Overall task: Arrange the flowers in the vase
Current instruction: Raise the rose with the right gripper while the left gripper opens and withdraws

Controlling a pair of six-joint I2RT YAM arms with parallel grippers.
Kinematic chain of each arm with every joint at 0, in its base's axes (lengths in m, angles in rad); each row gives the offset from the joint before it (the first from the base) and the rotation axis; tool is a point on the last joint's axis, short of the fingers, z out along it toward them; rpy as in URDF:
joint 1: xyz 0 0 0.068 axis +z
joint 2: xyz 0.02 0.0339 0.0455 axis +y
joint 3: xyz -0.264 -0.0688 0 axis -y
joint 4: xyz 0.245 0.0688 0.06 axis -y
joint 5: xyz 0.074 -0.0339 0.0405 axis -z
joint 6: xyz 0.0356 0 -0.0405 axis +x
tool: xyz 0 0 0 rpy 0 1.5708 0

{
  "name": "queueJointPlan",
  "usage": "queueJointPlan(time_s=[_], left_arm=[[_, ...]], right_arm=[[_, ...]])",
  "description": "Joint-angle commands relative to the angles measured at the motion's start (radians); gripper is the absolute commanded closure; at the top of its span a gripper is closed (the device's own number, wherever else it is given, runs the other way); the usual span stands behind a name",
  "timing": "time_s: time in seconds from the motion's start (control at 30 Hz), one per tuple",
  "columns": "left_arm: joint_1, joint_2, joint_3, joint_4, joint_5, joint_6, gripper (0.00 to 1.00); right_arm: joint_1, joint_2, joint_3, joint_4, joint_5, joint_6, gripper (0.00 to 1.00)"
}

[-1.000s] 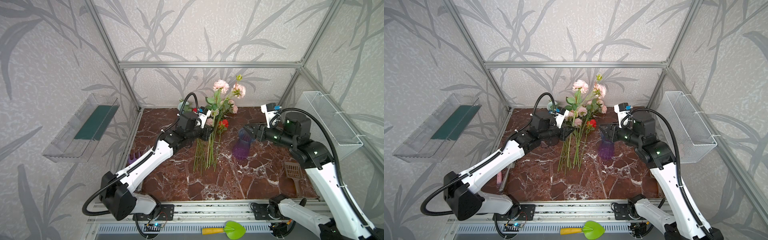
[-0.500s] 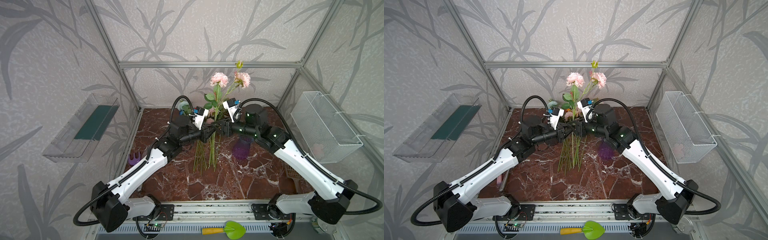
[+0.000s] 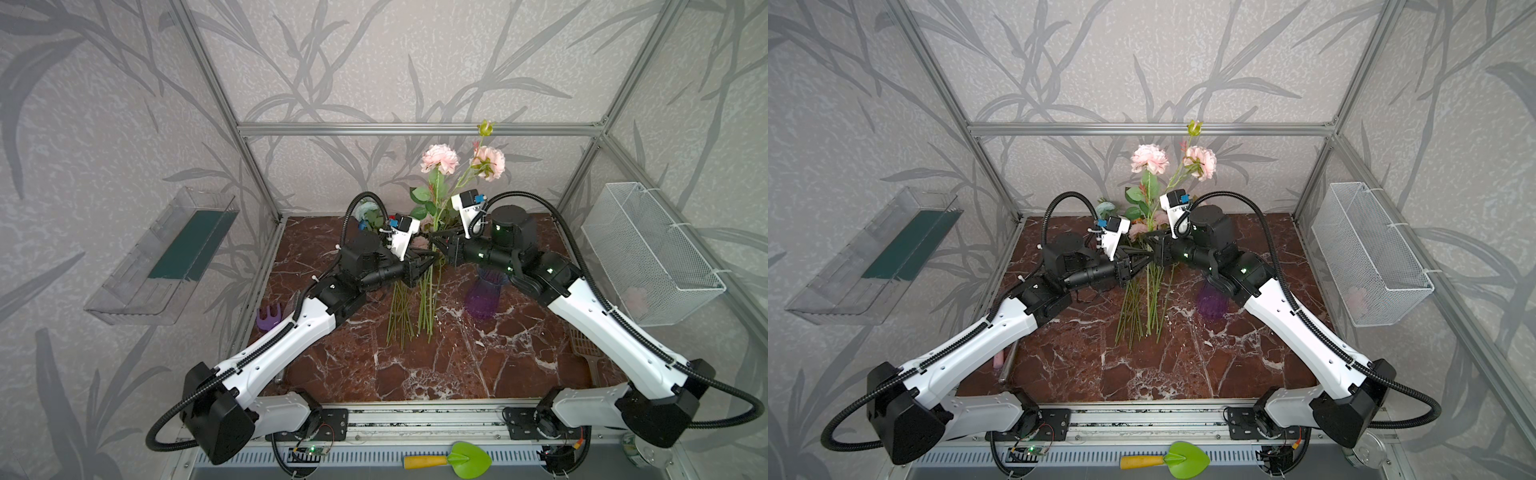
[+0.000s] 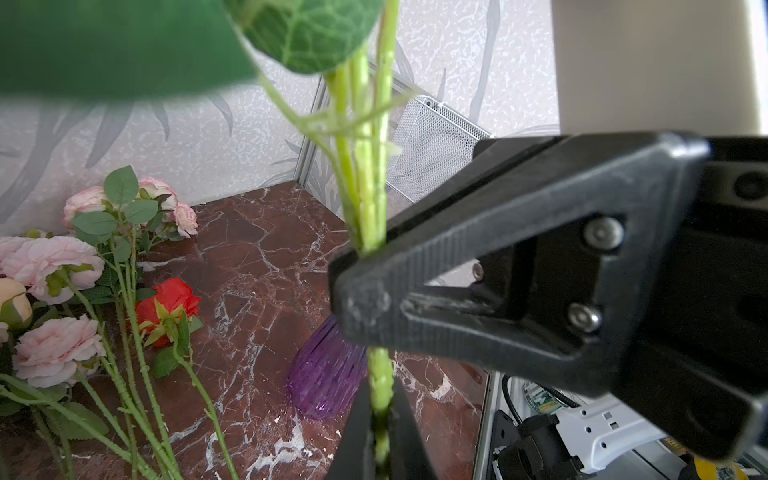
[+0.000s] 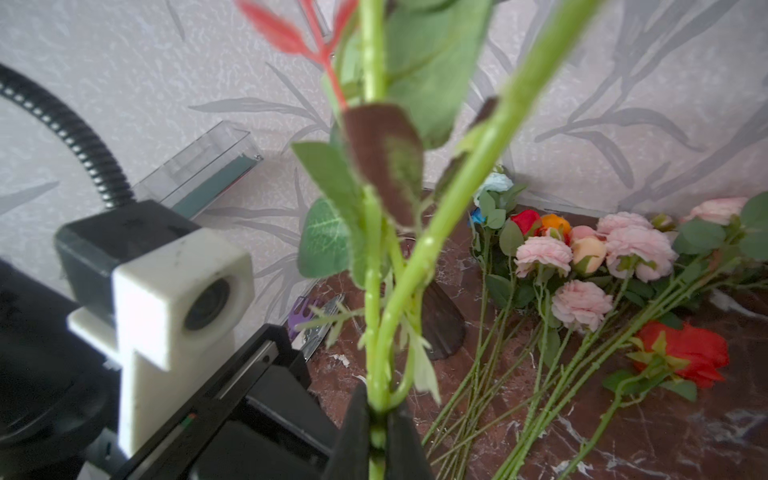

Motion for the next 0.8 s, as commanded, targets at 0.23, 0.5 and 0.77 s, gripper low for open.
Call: queueJointPlan(time_s=[0.23, 0.5, 0.77], left_arm=[[-0.003, -0.084, -0.041, 0.035, -0.112, 0.009, 0.37], [-0.005, -0.188, -0.203, 0.179, -0.546, -0.019, 0.28], [-0.005, -0.209, -0.259, 0.243, -0.643, -0.038, 0.15]], right_arm=[[0.006, -0.048, 0.028, 0.039, 0.075, -0.064, 1.0], [0.002, -0.122, 0.136, 0.024, 0.42, -0.231, 1.0], [-0.068, -0.194, 0.097, 0.093, 0.637, -0.401, 1.0]])
